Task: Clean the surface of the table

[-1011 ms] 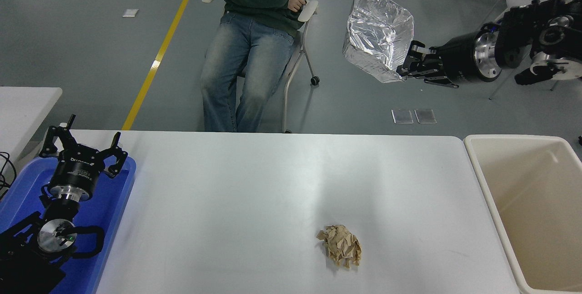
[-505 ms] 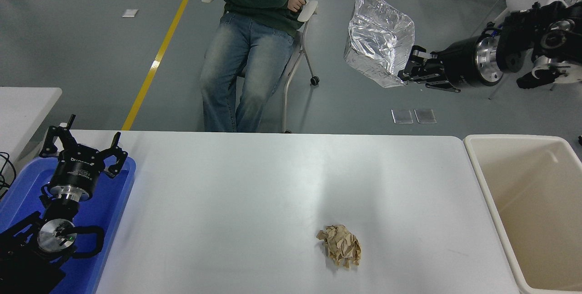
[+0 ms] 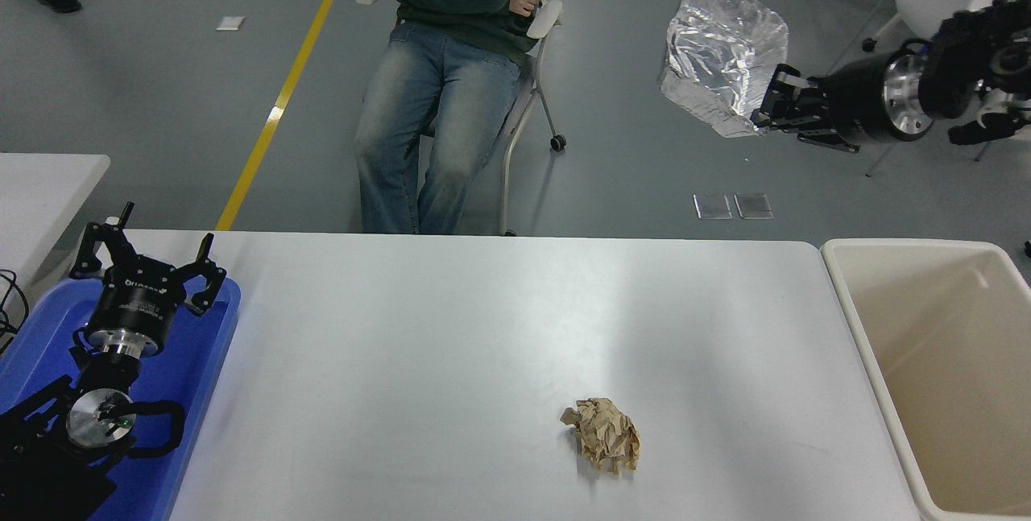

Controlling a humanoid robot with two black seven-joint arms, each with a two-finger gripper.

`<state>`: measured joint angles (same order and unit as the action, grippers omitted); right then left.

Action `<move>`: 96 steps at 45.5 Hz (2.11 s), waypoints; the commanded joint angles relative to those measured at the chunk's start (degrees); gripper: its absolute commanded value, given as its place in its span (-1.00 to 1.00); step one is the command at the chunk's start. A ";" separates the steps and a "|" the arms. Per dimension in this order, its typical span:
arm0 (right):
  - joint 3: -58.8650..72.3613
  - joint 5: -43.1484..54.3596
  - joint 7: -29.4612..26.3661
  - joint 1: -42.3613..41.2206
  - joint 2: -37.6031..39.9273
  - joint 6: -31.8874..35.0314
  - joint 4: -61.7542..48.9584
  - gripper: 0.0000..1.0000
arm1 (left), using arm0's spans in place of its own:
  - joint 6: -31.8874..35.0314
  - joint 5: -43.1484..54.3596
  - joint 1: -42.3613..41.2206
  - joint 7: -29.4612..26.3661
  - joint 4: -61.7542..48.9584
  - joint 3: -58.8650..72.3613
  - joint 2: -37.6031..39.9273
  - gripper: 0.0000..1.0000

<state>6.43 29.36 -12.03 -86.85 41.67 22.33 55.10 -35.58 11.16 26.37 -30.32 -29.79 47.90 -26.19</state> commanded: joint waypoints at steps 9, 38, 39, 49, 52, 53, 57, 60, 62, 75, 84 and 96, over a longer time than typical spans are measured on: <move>-0.02 0.09 0.43 5.99 -0.27 -0.18 -15.89 -1.00 | -0.02 0.00 0.00 0.00 0.00 0.00 0.00 1.00; -0.02 0.09 1.14 15.66 -3.26 -5.89 -32.95 -1.00 | 0.07 0.00 0.00 0.00 0.00 0.00 0.00 1.00; -0.02 0.17 1.14 16.01 -3.44 -6.59 -33.04 -1.00 | 0.07 0.00 0.00 0.00 0.00 0.00 0.00 1.00; 0.86 0.70 1.22 18.82 -6.16 -11.95 -37.43 -1.00 | 0.07 0.00 0.00 0.00 0.00 0.00 0.00 1.00; 0.86 0.70 1.22 19.61 -6.60 -12.92 -38.40 -1.00 | 0.07 0.00 0.00 0.00 0.00 0.00 0.00 1.00; 0.95 0.70 1.22 19.88 -6.69 -13.27 -38.75 -1.00 | 0.07 0.00 0.00 0.00 0.00 0.00 0.00 1.00; 0.86 0.79 1.22 21.02 -6.78 -15.12 -39.54 -1.00 | 0.07 0.00 0.00 0.00 0.00 0.00 0.00 1.00; 0.86 0.79 1.22 21.90 -6.95 -16.52 -40.24 -1.00 | 0.07 0.00 0.00 0.00 0.00 0.00 0.00 1.00; 0.86 0.70 1.22 22.60 -7.13 -17.49 -40.59 -1.00 | 0.07 0.00 0.09 0.00 0.00 -0.09 0.00 1.00; 4.99 0.79 1.84 26.82 -9.15 -24.43 -41.65 -1.00 | 0.07 0.00 0.09 0.00 0.00 -0.09 0.00 1.00; 5.87 0.79 1.84 29.46 -10.82 -27.34 -41.74 -1.00 | 0.07 0.00 0.09 0.00 0.00 -0.09 0.00 1.00; 5.87 0.79 1.84 32.71 -12.75 -28.22 -44.02 -1.00 | 0.07 0.00 0.09 0.00 0.00 -0.09 0.00 1.00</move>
<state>11.81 30.14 -10.23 -57.15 30.88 -4.28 13.08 -35.51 11.16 26.45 -30.32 -29.79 47.81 -26.19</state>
